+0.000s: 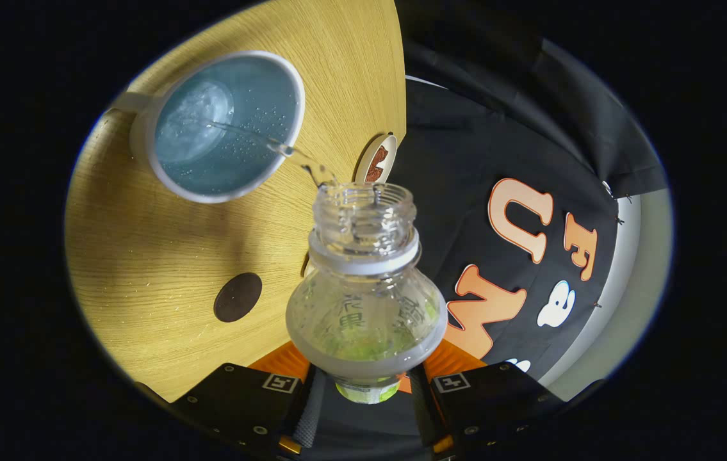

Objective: Take the bottle from table, then pour the juice into the cup, finally place the bottle on the coaster

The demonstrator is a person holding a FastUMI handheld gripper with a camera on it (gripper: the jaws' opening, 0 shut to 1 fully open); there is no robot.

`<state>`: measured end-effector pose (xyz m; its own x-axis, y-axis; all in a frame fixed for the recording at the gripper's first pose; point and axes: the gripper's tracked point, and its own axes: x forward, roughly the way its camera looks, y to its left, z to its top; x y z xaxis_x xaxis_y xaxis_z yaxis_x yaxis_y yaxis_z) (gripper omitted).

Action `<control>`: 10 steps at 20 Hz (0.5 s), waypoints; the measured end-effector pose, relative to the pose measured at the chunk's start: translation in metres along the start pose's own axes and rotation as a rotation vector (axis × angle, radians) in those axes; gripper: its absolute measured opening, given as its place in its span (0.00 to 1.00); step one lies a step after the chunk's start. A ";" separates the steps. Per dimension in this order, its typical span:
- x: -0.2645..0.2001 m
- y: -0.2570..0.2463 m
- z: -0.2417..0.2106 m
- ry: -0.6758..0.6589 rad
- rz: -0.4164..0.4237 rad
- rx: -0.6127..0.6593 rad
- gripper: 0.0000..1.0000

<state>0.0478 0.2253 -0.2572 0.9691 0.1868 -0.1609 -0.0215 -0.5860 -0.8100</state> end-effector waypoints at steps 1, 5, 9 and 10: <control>0.001 -0.001 0.000 -0.001 -0.002 -0.006 0.61; 0.001 -0.004 0.002 -0.010 -0.009 -0.029 0.61; 0.001 -0.008 0.002 -0.014 -0.016 -0.051 0.61; 0.001 -0.008 0.003 -0.015 -0.017 -0.053 0.61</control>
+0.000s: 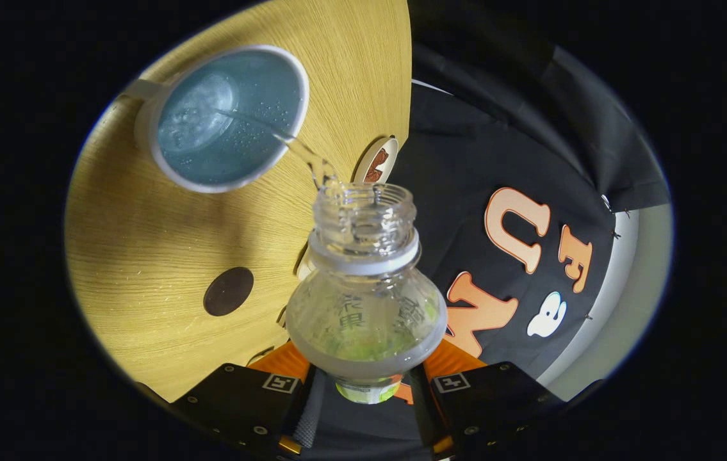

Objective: Take the bottle from table, then pour the juice into the cup, finally place the bottle on the coaster

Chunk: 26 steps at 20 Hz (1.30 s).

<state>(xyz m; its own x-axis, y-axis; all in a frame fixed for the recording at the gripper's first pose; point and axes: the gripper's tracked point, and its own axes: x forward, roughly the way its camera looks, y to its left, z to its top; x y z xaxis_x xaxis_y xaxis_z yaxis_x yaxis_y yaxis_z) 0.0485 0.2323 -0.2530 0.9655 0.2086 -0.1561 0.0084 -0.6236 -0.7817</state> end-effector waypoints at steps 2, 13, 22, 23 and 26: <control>0.001 -0.002 -0.001 0.000 -0.003 -0.008 0.61; 0.001 -0.006 -0.003 0.006 -0.013 -0.032 0.61; 0.001 -0.012 -0.006 0.014 -0.022 -0.066 0.61; 0.001 -0.012 -0.006 0.015 -0.020 -0.067 0.61; 0.000 -0.014 -0.005 0.016 -0.027 -0.079 0.61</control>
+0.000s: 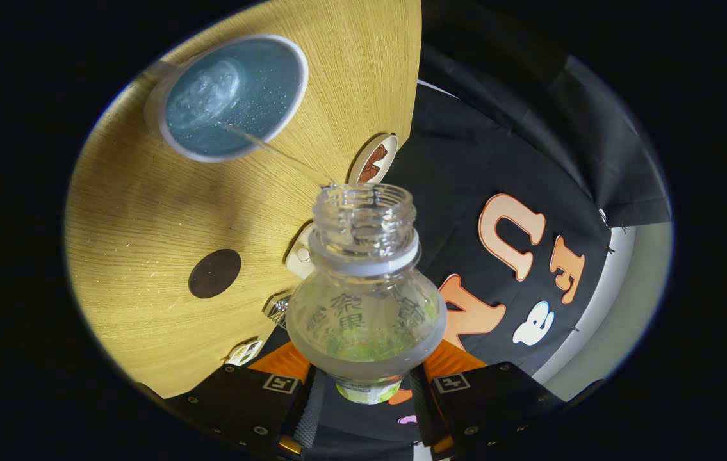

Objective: Take the bottle from table, then pour the juice into the cup, finally place the bottle on the coaster

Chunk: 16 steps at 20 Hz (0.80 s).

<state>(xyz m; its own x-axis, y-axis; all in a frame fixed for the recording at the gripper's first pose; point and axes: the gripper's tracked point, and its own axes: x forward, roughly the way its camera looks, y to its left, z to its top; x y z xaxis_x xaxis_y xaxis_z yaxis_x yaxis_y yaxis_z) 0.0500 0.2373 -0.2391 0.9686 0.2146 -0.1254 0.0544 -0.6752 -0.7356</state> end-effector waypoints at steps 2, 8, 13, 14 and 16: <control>0.000 -0.002 0.000 -0.003 -0.005 -0.011 0.61; 0.000 0.000 0.002 -0.012 0.013 -0.010 0.61; 0.002 0.001 0.001 -0.016 0.011 0.003 0.61; 0.002 0.001 0.000 -0.016 0.011 0.002 0.61; 0.002 0.000 0.000 -0.018 0.011 0.000 0.61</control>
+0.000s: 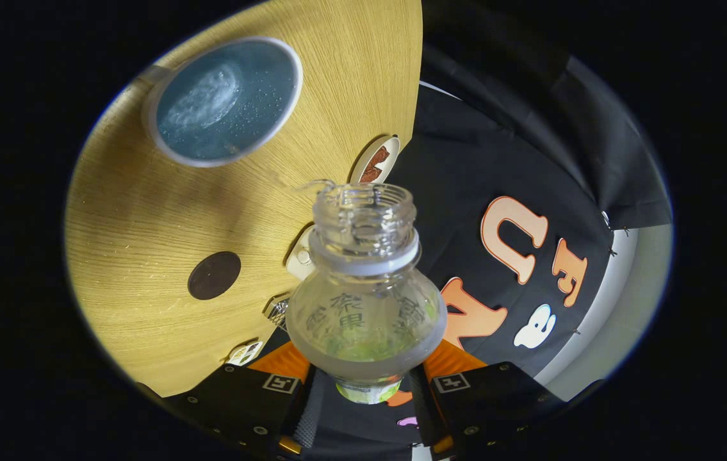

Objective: Take the bottle from table, then pour the juice into the cup, finally place the bottle on the coaster

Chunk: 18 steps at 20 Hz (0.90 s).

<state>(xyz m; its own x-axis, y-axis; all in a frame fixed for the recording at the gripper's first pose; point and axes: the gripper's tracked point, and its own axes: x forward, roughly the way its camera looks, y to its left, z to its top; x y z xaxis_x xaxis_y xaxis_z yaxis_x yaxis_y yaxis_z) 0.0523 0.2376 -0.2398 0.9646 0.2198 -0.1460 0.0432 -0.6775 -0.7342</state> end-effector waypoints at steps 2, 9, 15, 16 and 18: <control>0.001 0.001 0.000 -0.004 0.003 0.003 0.61; 0.002 -0.001 0.001 -0.011 -0.010 0.001 0.61; 0.001 0.009 -0.005 -0.009 0.044 0.168 0.61; -0.001 0.009 -0.005 -0.007 0.059 0.215 0.61; -0.005 0.008 -0.008 -0.004 0.087 0.311 0.62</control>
<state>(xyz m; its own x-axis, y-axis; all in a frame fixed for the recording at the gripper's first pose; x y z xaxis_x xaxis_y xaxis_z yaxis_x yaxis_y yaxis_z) 0.0501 0.2259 -0.2399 0.9602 0.1734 -0.2191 -0.1216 -0.4466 -0.8864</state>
